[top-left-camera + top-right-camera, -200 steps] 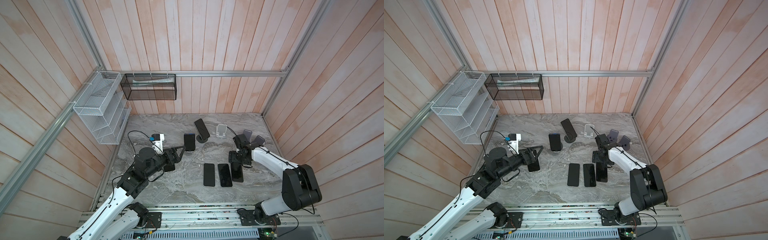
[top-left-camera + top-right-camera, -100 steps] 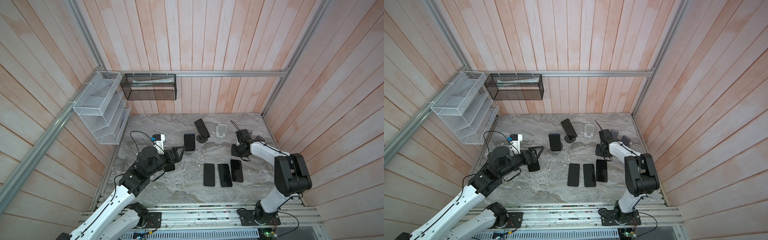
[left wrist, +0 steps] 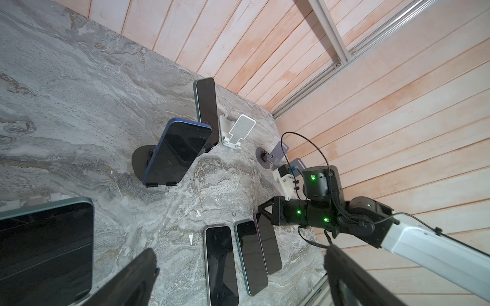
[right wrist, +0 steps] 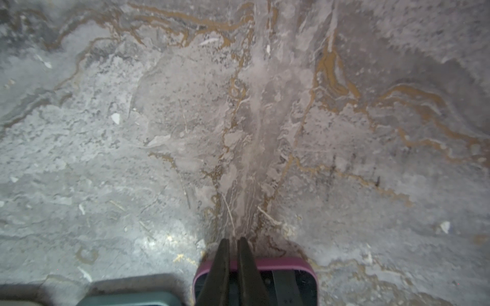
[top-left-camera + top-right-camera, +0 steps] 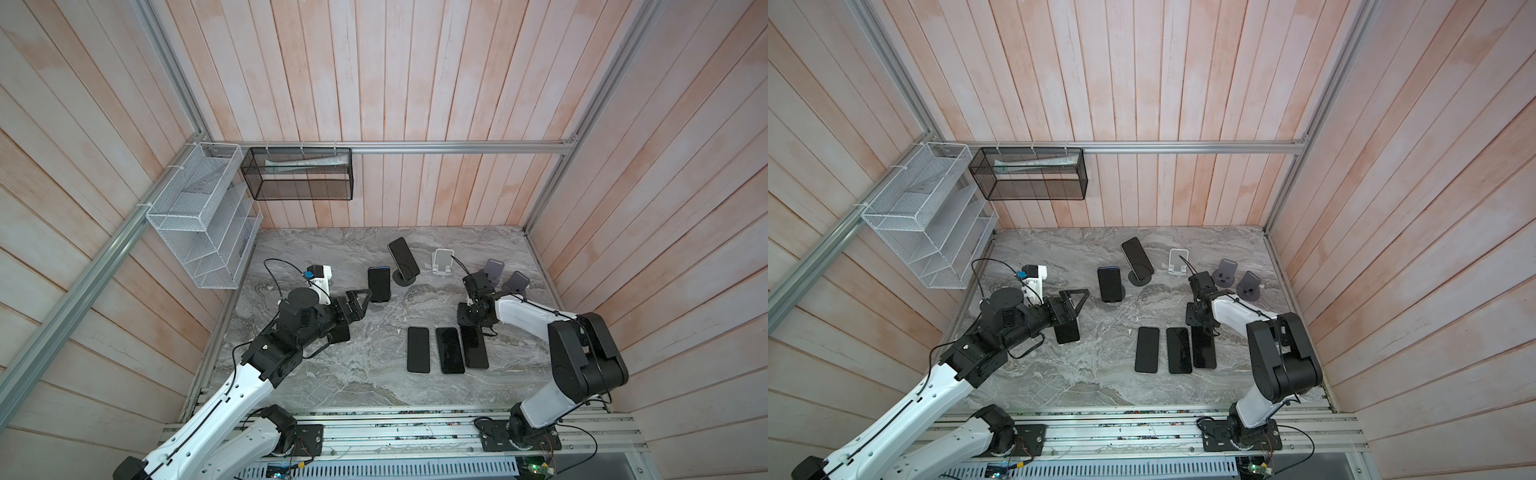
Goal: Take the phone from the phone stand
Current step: 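Open and raise the right gripper while the left gripper nears the teal phone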
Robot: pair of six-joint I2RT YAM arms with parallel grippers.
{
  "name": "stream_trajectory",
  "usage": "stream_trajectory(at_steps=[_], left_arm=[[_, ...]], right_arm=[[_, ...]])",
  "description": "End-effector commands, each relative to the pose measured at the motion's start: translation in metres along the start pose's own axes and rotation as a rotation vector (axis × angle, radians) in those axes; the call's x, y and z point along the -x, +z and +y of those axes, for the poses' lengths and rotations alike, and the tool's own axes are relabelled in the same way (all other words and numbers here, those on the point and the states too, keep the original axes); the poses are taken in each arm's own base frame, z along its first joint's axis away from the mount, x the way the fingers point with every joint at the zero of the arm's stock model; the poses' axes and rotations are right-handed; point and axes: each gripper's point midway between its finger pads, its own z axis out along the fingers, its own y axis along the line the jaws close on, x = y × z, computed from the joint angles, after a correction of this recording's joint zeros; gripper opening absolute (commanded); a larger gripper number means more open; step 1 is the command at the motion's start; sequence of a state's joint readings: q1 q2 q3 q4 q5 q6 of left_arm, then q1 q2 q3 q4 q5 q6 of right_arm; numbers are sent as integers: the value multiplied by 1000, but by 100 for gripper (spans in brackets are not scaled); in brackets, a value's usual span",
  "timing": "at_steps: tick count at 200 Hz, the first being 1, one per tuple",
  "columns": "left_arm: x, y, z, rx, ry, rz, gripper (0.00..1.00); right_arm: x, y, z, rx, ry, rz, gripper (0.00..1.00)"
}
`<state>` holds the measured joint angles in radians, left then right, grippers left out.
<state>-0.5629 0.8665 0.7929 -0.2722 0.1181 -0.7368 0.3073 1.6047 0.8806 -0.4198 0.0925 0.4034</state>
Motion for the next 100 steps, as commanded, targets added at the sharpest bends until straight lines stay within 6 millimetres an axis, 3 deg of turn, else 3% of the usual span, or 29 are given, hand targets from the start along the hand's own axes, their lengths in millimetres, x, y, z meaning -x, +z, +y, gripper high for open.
stream_trajectory(at_steps=[1, 35, 54, 75, 100], left_arm=[[12, -6, -3, 17, 25, -34, 100], [10, -8, 18, 128, 27, -37, 100], [19, -18, 15, 151, 44, -53, 100], [38, -32, 8, 169, 96, -118, 100], [49, -38, 20, 262, 137, -153, 100]], right_arm=[[3, -12, -3, -19, 15, -29, 13], [34, -44, 12, 41, 0, -137, 30], [56, -79, 26, 102, -37, -269, 48], [75, -123, 32, 171, -48, -447, 56], [90, -171, 37, 291, -15, -677, 65]])
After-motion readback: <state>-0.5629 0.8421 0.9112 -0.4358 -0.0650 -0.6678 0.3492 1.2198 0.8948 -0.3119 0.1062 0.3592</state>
